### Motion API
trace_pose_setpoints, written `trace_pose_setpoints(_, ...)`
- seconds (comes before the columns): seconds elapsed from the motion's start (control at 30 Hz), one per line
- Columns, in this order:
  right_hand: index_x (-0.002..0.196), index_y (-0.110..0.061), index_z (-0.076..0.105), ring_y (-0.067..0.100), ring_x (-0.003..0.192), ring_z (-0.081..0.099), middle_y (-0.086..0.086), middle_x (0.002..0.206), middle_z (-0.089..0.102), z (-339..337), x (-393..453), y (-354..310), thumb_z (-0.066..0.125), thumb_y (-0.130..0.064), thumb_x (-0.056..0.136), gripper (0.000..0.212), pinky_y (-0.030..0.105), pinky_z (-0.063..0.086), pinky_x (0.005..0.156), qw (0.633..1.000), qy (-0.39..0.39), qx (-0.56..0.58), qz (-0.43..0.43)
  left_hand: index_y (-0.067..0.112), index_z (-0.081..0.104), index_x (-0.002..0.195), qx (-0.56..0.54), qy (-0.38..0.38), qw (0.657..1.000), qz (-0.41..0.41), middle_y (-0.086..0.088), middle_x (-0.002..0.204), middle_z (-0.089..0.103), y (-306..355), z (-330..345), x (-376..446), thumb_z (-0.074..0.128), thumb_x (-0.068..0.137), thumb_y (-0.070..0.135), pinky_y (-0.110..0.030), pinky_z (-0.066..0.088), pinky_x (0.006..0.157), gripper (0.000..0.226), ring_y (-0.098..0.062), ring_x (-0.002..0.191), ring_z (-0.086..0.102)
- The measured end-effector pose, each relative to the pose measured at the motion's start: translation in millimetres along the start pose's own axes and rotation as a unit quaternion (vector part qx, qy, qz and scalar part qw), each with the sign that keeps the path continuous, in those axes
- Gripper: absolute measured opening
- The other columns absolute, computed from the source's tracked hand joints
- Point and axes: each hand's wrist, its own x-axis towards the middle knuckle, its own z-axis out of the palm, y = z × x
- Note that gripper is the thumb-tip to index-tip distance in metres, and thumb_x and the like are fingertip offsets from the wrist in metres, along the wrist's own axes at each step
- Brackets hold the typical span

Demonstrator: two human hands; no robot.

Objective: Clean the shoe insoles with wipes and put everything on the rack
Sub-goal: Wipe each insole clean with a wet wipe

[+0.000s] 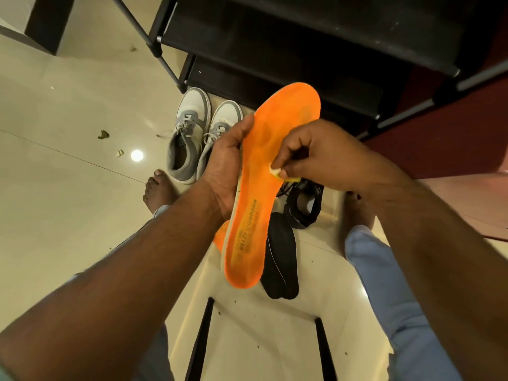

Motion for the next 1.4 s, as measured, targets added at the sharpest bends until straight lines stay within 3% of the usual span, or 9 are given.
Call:
trace_pose_setpoints(0.1, 0.089, -0.017, 0.072, 0.004, 0.088, 0.055, -0.011, 0.089, 0.056, 3.8, 5.4, 4.6, 0.069, -0.004, 0.081, 0.015, 0.016, 0.042, 0.078, 0.976, 0.191, -0.108, 0.008, 0.009, 0.06, 0.115, -0.055, -0.04, 0.997, -0.024, -0.018, 0.099, 0.074, 1.0, -0.8, -0.2, 0.034, 0.1, 0.052, -0.04, 0.061, 0.064, 0.052, -0.032, 0.076, 0.073)
trace_pose_setpoints(0.27, 0.082, -0.02, 0.073, -0.001, 0.076, 0.065, -0.015, 0.077, 0.068, -2.7, -1.2, -1.1, 0.076, -0.005, 0.076, 0.016, 0.016, 0.051, 0.072, 0.998, -0.042, 0.039, 0.007, 0.012, 0.062, 0.115, -0.035, -0.002, 0.999, -0.006, -0.013, 0.094, 0.075, 0.0, -3.0, 2.0, 0.032, 0.101, 0.053, -0.036, 0.061, 0.059, 0.053, -0.027, 0.074, 0.074)
trace_pose_setpoints(0.4, 0.091, -0.021, 0.073, 0.003, 0.09, 0.06, -0.016, 0.091, 0.062, 9.0, 5.0, -0.9, 0.071, -0.012, 0.082, 0.013, 0.026, 0.049, 0.085, 0.98, 0.176, -0.088, 0.018, 0.013, 0.063, 0.11, -0.028, 0.007, 1.0, -0.008, -0.013, 0.092, 0.075, -0.7, -2.8, 2.7, 0.032, 0.1, 0.057, -0.035, 0.06, 0.059, 0.054, -0.026, 0.07, 0.072)
trace_pose_setpoints(0.57, 0.082, -0.024, 0.072, -0.005, 0.077, 0.064, -0.023, 0.073, 0.066, 4.5, 0.9, -9.3, 0.076, -0.011, 0.077, 0.015, 0.016, 0.051, 0.075, 0.999, -0.03, 0.035, 0.007, 0.012, 0.065, 0.105, -0.032, -0.001, 0.999, -0.001, -0.01, 0.086, 0.076, -3.9, -4.9, 5.7, 0.026, 0.1, 0.059, -0.033, 0.06, 0.056, 0.061, -0.023, 0.07, 0.074)
trace_pose_setpoints(0.73, 0.089, -0.017, 0.071, 0.013, 0.073, 0.066, -0.003, 0.097, 0.063, 13.5, 5.5, -5.6, 0.069, -0.008, 0.084, 0.011, 0.027, 0.058, 0.056, 0.982, 0.185, 0.026, 0.041, 0.008, 0.073, 0.101, -0.068, -0.047, 0.996, -0.017, -0.015, 0.089, 0.075, -10.4, -1.4, 6.7, 0.024, 0.098, 0.064, -0.036, 0.06, 0.056, 0.074, -0.027, 0.072, 0.074)
trace_pose_setpoints(0.87, 0.086, -0.013, 0.072, 0.006, 0.072, 0.068, -0.009, 0.086, 0.069, 6.4, 0.5, -8.7, 0.073, -0.008, 0.08, 0.009, 0.019, 0.054, 0.056, 0.993, 0.013, 0.113, 0.042, 0.005, 0.076, 0.105, -0.096, -0.077, 0.992, -0.036, -0.019, 0.106, 0.073, -11.6, -6.3, 8.2, 0.021, 0.09, 0.077, -0.04, 0.061, 0.067, 0.092, -0.032, 0.09, 0.073)
trace_pose_setpoints(1.03, 0.087, -0.02, 0.07, 0.009, 0.086, 0.064, -0.01, 0.098, 0.063, 17.1, 5.4, -7.7, 0.069, -0.012, 0.084, 0.009, 0.035, 0.059, 0.07, 0.982, 0.184, 0.012, 0.038, 0.013, 0.075, 0.103, -0.074, -0.087, 0.993, -0.03, -0.017, 0.101, 0.074, -15.0, 2.0, 5.8, 0.009, 0.086, 0.082, -0.045, 0.061, 0.061, 0.097, -0.032, 0.084, 0.074)
trace_pose_setpoints(1.17, 0.083, -0.018, 0.072, 0.004, 0.079, 0.068, -0.012, 0.083, 0.069, 7.9, -2.5, -15.4, 0.074, -0.01, 0.078, 0.009, 0.02, 0.057, 0.061, 0.99, -0.033, 0.135, 0.028, 0.007, 0.072, 0.113, -0.094, -0.096, 0.99, -0.042, -0.019, 0.114, 0.07, -13.7, -4.7, 9.1, 0.013, 0.082, 0.087, -0.046, 0.061, 0.076, 0.104, -0.035, 0.1, 0.071)
trace_pose_setpoints(1.4, 0.074, -0.03, 0.065, -0.003, 0.079, 0.06, -0.021, 0.078, 0.06, 13.8, 3.0, -15.9, 0.074, -0.01, 0.079, 0.022, 0.028, 0.054, 0.081, 0.988, 0.126, 0.083, -0.022, 0.009, 0.076, 0.104, -0.094, -0.121, 0.987, -0.039, -0.022, 0.111, 0.071, -13.7, -1.3, 9.9, 0.011, 0.082, 0.087, -0.051, 0.06, 0.071, 0.104, -0.038, 0.096, 0.072)
